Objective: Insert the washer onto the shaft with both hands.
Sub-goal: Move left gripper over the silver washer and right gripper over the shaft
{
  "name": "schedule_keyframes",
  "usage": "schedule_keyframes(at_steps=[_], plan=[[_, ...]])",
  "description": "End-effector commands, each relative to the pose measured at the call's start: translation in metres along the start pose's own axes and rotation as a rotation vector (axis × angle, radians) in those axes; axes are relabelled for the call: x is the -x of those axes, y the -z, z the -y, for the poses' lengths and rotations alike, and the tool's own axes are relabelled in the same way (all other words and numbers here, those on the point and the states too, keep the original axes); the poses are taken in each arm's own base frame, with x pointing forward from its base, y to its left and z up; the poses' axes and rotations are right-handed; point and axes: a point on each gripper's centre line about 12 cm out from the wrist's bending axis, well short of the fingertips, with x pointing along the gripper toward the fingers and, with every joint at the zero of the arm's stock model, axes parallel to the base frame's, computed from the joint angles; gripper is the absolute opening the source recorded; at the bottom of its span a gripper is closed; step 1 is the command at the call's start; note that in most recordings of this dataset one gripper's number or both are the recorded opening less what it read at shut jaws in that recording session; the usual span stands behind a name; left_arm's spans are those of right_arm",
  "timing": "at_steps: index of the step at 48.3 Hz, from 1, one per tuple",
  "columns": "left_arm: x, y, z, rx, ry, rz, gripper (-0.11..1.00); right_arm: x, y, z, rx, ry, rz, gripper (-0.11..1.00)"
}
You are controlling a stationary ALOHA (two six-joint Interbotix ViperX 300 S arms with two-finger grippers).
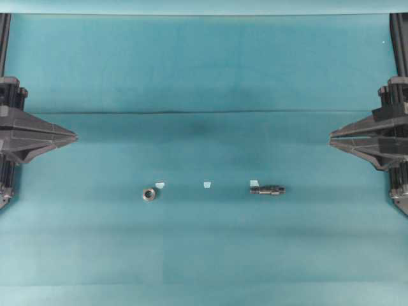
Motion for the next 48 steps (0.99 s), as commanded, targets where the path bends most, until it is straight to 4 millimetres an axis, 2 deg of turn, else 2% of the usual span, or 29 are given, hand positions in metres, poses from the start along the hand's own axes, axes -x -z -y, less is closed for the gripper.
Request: schedule_keyframes(at_steps=[1,5,10,15,25,35,48], plan=[[-0.011,-0.001,-0.002,-0.008,-0.006,-0.028,0.02,-0.003,-0.009,0.001,-0.001,0.007,0.023,0.0],[-0.021,0.002,-0.002,-0.008,-0.009,-0.055,0.02,-0.003,-0.007,0.003,-0.059,0.019,0.005,0.03],[-0.032,0.003,-0.002,-0.006,-0.006,-0.084,0.02,-0.005,0.0,0.005,-0.159,0.036,-0.058,-0.06],[-0.042,0.007,-0.001,-0.002,-0.001,-0.112,0.02,-0.007,0.006,0.005,-0.231,0.048,-0.131,-0.09],[-0.064,0.019,0.004,0.018,0.014,-0.192,0.02,-0.015,0.024,0.006,-0.276,0.069,-0.29,-0.09],[-0.081,0.042,0.006,0.062,0.009,-0.413,0.02,-0.027,0.045,0.005,-0.275,0.085,-0.479,-0.09],[-0.088,0.069,0.008,0.049,0.003,-0.695,0.02,-0.047,0.075,0.002,-0.268,0.098,-0.708,-0.09]])
